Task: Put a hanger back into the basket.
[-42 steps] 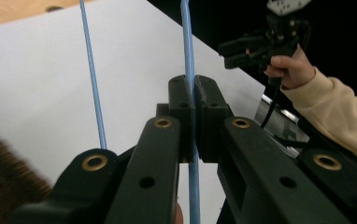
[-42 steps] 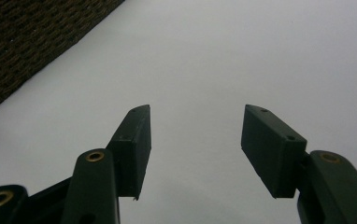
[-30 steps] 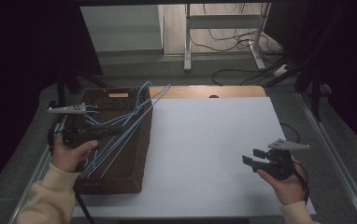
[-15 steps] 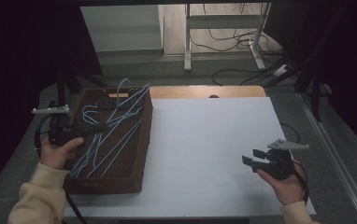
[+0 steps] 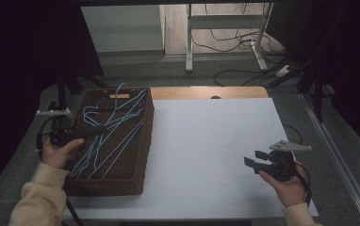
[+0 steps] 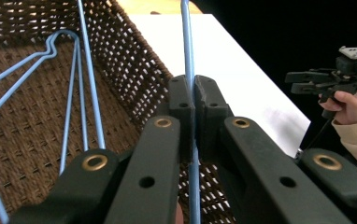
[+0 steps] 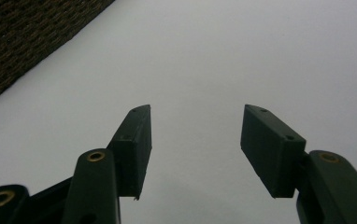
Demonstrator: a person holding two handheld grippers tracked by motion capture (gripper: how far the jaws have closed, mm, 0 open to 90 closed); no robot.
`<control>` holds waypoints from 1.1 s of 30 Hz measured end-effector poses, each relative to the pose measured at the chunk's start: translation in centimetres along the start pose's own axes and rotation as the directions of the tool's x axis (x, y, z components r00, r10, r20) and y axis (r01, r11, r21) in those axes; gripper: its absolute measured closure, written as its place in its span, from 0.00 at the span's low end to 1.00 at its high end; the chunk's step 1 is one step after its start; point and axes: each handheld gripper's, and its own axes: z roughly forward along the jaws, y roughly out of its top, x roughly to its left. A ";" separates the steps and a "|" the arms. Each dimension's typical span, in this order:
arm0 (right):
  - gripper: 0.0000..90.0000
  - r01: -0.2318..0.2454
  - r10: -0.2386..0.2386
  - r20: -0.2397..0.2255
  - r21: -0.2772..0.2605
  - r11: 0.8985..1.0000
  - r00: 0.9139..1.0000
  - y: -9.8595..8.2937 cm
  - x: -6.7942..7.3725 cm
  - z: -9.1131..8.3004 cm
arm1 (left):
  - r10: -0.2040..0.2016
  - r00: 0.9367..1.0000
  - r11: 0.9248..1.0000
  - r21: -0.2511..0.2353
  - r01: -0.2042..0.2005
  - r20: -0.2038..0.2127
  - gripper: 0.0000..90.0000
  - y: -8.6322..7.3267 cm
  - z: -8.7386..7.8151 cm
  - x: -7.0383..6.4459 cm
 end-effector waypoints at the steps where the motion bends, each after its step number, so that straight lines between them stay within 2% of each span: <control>1: 0.48 -0.001 0.001 0.000 0.000 1.000 1.000 0.0 0.0 0.0 | 0.000 1.000 1.000 0.004 0.000 -0.002 0.97 0.0 0.1 0.1; 7: 0.48 -0.002 0.002 0.003 0.000 1.000 1.000 0.0 0.0 -0.1 | 0.009 1.000 1.000 0.018 -0.009 -0.001 0.97 0.0 0.7 0.7; 13: 0.48 -0.003 0.003 0.003 -0.002 1.000 1.000 0.0 0.0 -0.1 | -0.004 1.000 0.999 0.034 0.004 -0.009 0.97 -0.5 1.5 1.5; 15: 0.48 -0.002 0.002 0.003 -0.003 1.000 1.000 0.0 0.0 -0.2 | -0.014 1.000 0.999 0.039 0.014 0.000 0.97 -0.8 1.9 1.9; 21: 0.48 -0.001 0.001 0.003 -0.005 1.000 1.000 0.0 0.0 -0.2 | -0.042 0.998 0.995 0.087 0.045 -0.038 0.97 -1.9 3.0 2.9; 23: 0.48 -0.001 0.001 0.003 -0.005 1.000 1.000 0.0 0.0 -0.3 | -0.055 0.997 0.995 0.080 0.059 -0.047 0.96 -2.2 3.0 3.2; 25: 0.48 -0.001 0.001 0.004 -0.007 1.000 1.000 0.0 0.0 -0.3 | -0.077 0.994 0.995 0.056 0.081 -0.077 0.96 -2.4 2.6 3.6; 26: 0.48 -0.001 0.001 0.005 -0.008 1.000 1.000 0.0 0.0 -0.3 | -0.084 0.990 0.995 0.051 0.090 -0.115 0.96 -2.4 2.3 3.8; 27: 0.48 -0.001 0.001 0.006 -0.009 1.000 1.000 0.0 0.0 -0.3 | -0.095 0.980 0.992 0.059 0.107 -0.174 0.95 -2.4 2.1 3.9; 28: 0.48 0.000 0.000 0.006 -0.009 1.000 1.000 0.0 0.0 -0.3 | -0.099 0.964 0.990 0.077 0.121 -0.246 0.94 -2.5 2.0 4.1; 29: 0.48 0.000 0.000 0.006 -0.009 1.000 1.000 0.0 0.0 -0.3 | -0.093 0.950 0.989 0.083 0.123 -0.298 0.91 -2.6 1.9 4.2; 31: 0.48 0.000 0.001 0.004 -0.009 1.000 1.000 0.0 0.0 -0.3 | -0.103 0.931 0.988 0.073 0.137 -0.349 0.77 -2.7 1.5 4.5; 32: 0.48 -0.001 0.001 0.004 -0.009 1.000 1.000 0.1 0.0 -0.3 | -0.095 0.927 0.990 0.064 0.126 -0.362 0.70 -2.8 1.3 4.4; 33: 0.48 0.001 -0.001 0.004 -0.011 1.000 1.000 0.1 0.0 -0.3 | -0.083 0.927 0.992 0.059 0.112 -0.364 0.64 -2.8 1.2 4.2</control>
